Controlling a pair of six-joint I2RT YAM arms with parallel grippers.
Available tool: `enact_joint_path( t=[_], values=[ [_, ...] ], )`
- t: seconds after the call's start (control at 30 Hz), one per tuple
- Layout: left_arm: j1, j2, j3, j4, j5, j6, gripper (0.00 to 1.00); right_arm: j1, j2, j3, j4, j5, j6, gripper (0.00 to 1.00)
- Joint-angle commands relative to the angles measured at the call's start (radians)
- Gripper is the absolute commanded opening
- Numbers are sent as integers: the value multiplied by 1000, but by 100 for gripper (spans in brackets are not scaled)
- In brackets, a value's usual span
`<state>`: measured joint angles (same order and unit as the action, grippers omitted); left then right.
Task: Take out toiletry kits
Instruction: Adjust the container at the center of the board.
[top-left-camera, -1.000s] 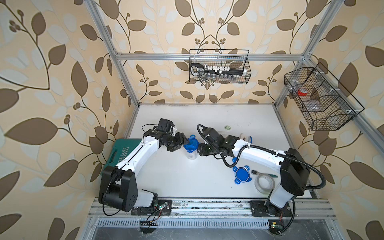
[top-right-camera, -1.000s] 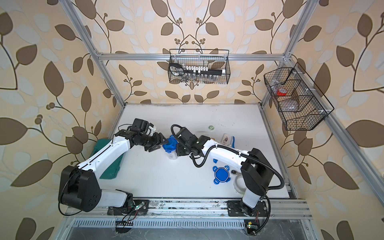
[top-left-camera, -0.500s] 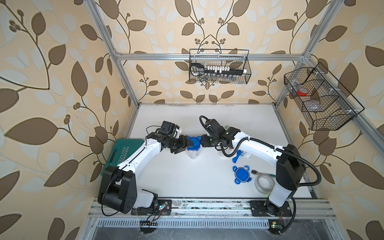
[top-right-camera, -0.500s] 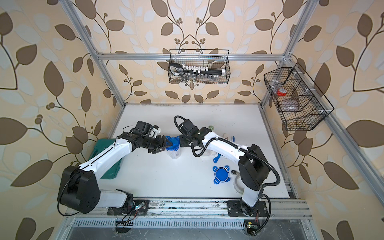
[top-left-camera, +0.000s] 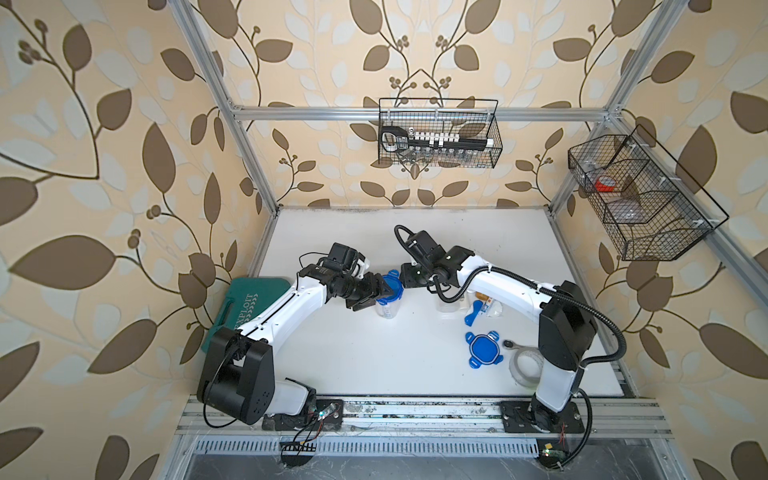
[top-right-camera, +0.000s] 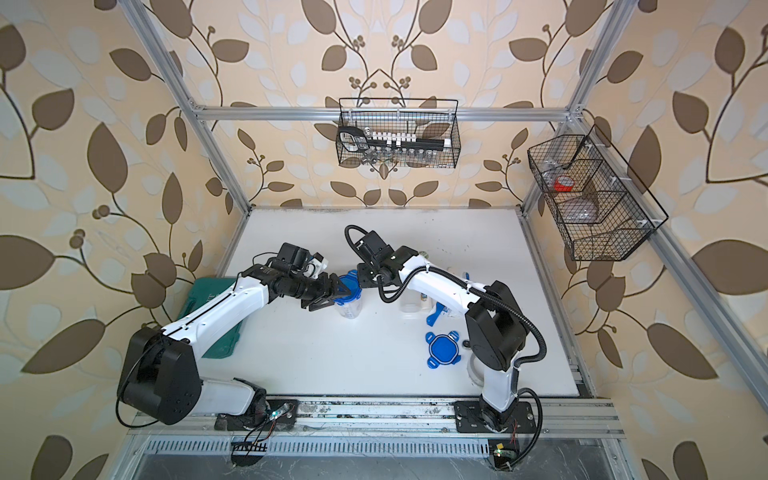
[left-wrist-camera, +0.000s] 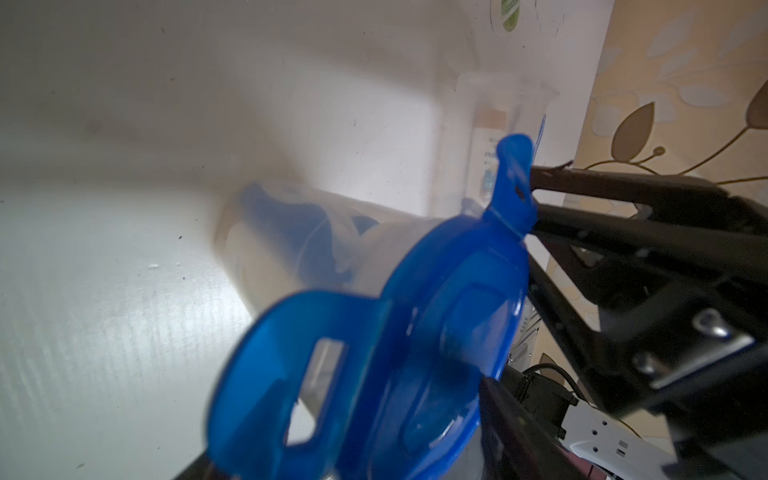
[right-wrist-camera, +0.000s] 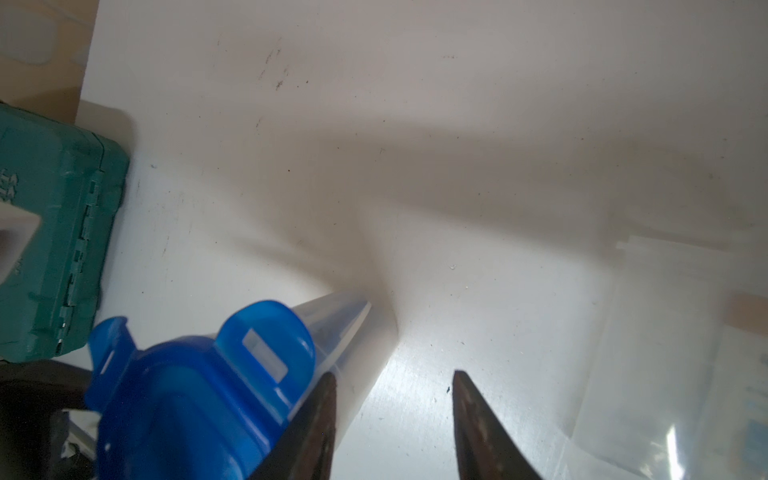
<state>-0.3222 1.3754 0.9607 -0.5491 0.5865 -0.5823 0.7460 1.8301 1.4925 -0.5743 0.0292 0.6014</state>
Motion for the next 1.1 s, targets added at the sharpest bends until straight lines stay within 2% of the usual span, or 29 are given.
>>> enact_joint_path(
  t=[0.0,0.23,0.4,0.5,0.53,0.67,0.8,0.9,1.07],
  values=[
    [-9,-43,17,-114,-95,9,74,-18,-124,-77,45,-48,5,45],
    [13,-66,61,-169,-118,39,76,-46,-258,-270,172,-178,83,46],
    [38,-48,90,-169,-99,49,75,-83,-320,-412,349,-348,137,35],
    [53,-26,118,-169,-86,63,75,-106,-355,-506,494,-431,197,33],
    [56,-18,127,-170,-85,68,75,-110,-350,-514,502,-429,204,33],
    [61,23,156,-172,-67,99,74,-105,-270,-394,255,-273,139,31],
    [60,59,158,-166,-45,107,71,-89,-179,-266,103,-135,93,28],
    [60,59,142,-149,-55,101,71,-77,-93,-156,23,-75,76,26],
    [60,91,131,-152,-68,105,70,-57,40,10,-72,-48,44,24]
  ],
)
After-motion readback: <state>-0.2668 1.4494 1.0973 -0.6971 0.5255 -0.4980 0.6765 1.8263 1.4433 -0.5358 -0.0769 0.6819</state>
